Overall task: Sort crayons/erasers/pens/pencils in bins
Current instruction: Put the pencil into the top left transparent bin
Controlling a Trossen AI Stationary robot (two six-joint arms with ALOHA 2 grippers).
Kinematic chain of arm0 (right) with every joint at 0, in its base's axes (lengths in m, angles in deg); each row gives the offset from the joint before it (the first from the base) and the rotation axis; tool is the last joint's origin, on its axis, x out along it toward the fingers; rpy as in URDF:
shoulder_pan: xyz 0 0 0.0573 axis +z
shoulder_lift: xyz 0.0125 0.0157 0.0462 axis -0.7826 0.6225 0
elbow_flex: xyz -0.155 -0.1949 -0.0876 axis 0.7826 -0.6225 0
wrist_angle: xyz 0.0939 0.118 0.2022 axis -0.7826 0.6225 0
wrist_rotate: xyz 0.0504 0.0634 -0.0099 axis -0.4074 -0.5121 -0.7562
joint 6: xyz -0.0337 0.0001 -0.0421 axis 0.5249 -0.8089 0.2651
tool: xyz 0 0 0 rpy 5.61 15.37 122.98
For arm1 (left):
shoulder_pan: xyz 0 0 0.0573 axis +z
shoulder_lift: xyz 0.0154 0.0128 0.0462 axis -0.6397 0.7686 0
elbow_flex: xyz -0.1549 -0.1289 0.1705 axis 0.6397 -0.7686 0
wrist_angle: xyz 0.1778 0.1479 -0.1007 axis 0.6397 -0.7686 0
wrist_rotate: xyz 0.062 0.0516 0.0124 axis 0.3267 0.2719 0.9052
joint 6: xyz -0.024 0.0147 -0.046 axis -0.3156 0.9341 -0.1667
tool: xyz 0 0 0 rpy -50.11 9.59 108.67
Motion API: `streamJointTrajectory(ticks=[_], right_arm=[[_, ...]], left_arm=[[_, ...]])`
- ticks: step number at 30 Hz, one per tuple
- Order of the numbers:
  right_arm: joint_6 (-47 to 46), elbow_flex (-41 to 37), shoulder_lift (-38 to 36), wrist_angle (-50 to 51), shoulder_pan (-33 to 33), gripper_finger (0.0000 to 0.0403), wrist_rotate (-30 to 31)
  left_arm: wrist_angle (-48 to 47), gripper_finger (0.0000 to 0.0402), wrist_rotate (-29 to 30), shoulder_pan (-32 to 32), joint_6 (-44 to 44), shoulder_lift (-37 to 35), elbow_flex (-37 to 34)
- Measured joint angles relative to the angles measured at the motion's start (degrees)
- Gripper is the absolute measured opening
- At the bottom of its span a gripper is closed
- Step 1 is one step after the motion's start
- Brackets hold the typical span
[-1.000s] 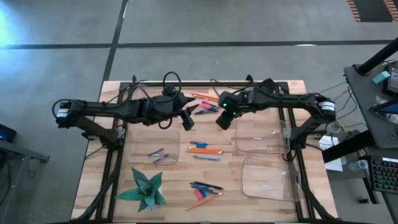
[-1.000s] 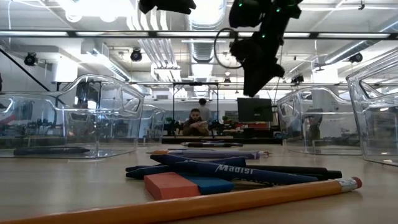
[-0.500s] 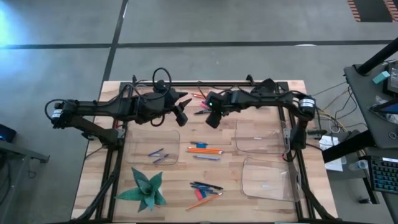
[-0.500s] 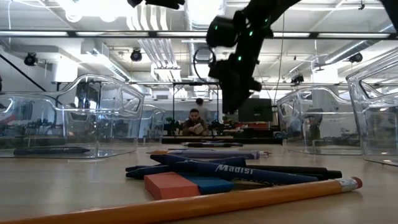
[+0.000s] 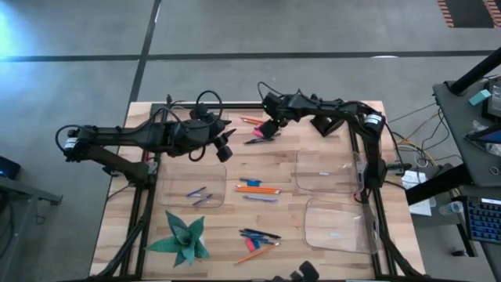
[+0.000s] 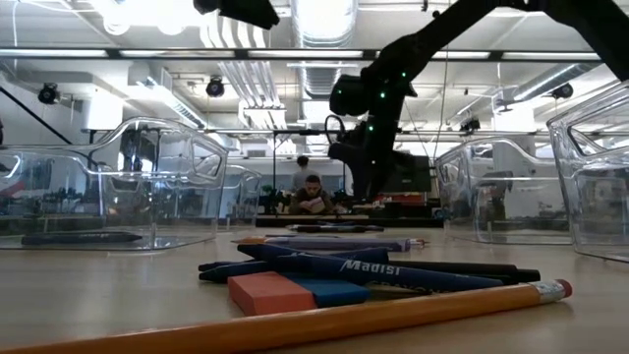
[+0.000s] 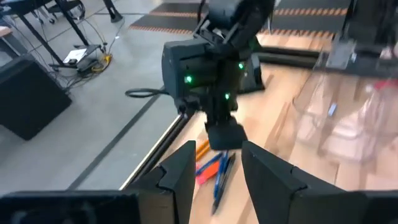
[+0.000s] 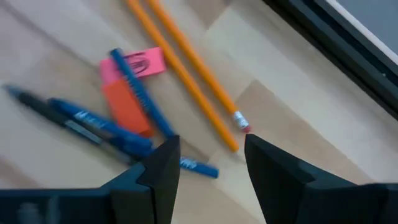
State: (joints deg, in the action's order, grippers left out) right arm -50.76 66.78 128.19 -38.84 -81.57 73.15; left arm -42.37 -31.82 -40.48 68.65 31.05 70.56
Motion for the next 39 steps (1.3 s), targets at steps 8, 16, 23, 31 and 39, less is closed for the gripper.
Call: streamJointTrajectory(ticks=[8,16,23,31,39], right_arm=[[-0.6,0.0,3.1,-0.3,-1.1,0.0158,0.0],[2.5,-0.1,5.9,0.0,-1.3,0.0138,-1.3],[4.0,-0.1,5.8,-0.5,-1.9,0.0126,-1.3],[4.5,0.0,7.4,-0.4,-2.5,0.0123,-3.9],[4.6,0.1,7.7,-0.4,-2.4,0.0122,-5.1]], left_arm=[[-2.5,0.0117,5.1,0.0,5.5,-2.4,0.0],[-1.5,0.0117,6.0,1.6,5.8,-5.0,0.0],[-1.5,0.0117,6.0,3.1,5.8,-6.1,0.0],[-1.6,0.0117,6.0,4.2,8.4,-6.1,0.0],[-1.6,0.0117,5.9,4.5,8.6,-6.0,0.0]])
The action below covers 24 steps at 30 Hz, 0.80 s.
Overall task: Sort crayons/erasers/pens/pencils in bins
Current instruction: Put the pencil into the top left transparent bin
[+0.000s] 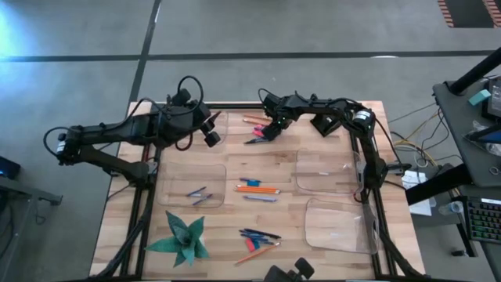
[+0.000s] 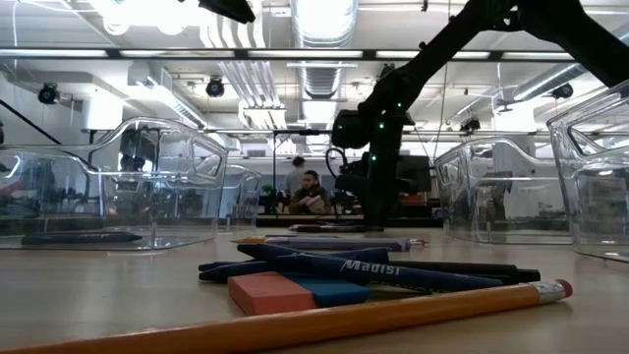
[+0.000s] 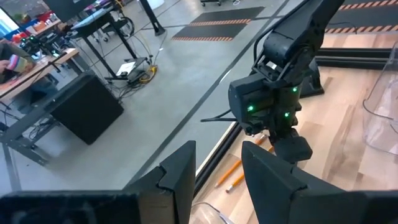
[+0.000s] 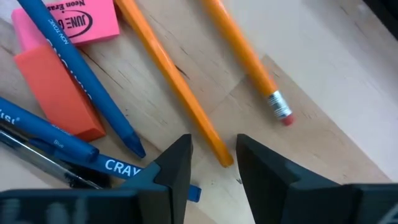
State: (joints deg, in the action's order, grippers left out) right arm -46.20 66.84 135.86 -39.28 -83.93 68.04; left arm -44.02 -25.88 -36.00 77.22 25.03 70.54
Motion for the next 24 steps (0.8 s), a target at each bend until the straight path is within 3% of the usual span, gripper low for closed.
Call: streamJointTrajectory(ticks=[5,16,24], right_arm=[[0.0,0.0,0.0,0.3,0.1,0.0105,-0.3],[0.7,0.0,0.0,0.1,0.2,0.0027,-0.9],[4.2,-0.1,-0.3,0.5,0.2,0.0015,-1.0]], left_arm=[[0.0,0.0117,0.0,0.0,0.0,-0.1,-0.1],[0.0,0.0117,0.0,0.0,-0.1,-0.2,-0.5],[0.0,0.0117,0.0,0.0,-0.1,-0.4,-0.6]])
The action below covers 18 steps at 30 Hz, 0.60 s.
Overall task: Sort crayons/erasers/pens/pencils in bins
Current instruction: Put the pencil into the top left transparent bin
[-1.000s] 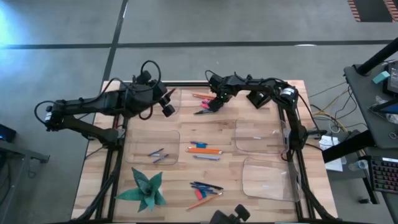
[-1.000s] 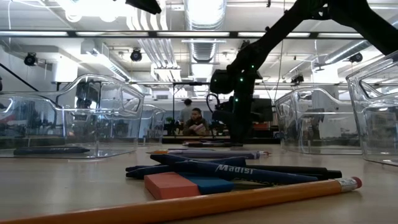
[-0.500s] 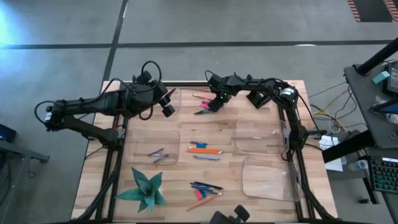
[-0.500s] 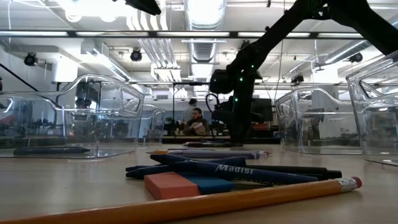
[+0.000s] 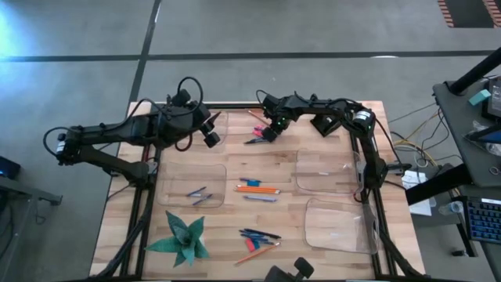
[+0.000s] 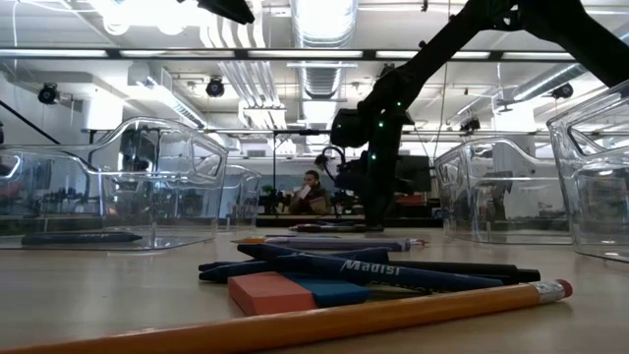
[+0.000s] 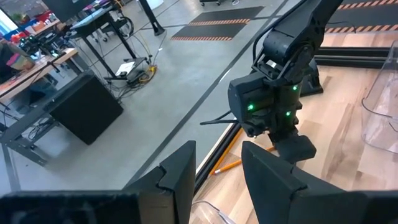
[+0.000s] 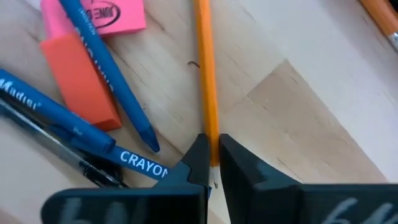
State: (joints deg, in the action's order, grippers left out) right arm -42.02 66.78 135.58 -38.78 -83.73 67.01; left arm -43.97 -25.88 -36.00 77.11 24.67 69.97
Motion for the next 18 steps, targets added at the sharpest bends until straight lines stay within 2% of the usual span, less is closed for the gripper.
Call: streamJointTrajectory(ticks=[9,18], right_arm=[[6.8,-0.3,-5.7,2.4,0.1,0.0013,-2.6],[7.4,-0.2,-12.5,1.7,0.1,0.0013,-3.1]], left_arm=[[0.0,0.0117,0.4,0.0,0.0,-0.5,0.0],[-0.2,0.0117,1.6,0.0,-0.3,-0.5,-0.2]])
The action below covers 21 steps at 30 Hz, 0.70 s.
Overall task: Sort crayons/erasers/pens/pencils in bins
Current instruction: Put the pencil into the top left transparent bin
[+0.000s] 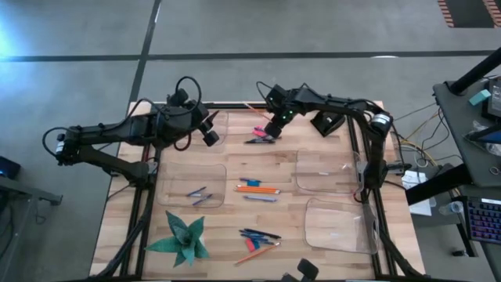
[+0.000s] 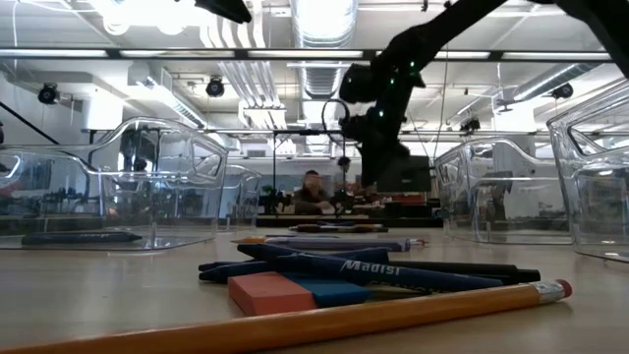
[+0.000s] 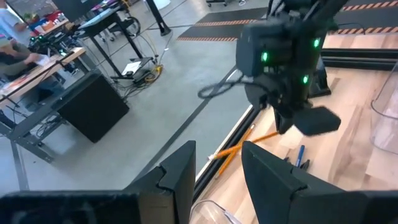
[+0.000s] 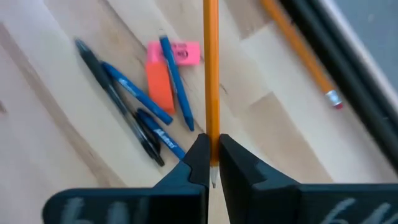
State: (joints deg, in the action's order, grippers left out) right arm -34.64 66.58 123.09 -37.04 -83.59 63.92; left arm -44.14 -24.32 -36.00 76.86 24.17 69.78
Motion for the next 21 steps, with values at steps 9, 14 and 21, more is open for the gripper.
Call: streamJointTrajectory(ticks=[9,14,21], right_arm=[[-0.2,0.1,-9.6,-3.1,2.1,0.0013,0.1],[-0.4,0.1,-15.7,-6.5,4.1,0.0013,0.2],[0.8,0.1,-20.7,-13.4,9.5,0.0013,0.2]], left_arm=[[0.7,0.0116,-19.5,3.1,-1.3,-0.9,-2.1],[11.5,0.0116,-27.3,7.6,-1.5,-2.8,-8.3],[47.6,0.0116,-39.0,12.3,-2.4,-4.1,-24.4]])
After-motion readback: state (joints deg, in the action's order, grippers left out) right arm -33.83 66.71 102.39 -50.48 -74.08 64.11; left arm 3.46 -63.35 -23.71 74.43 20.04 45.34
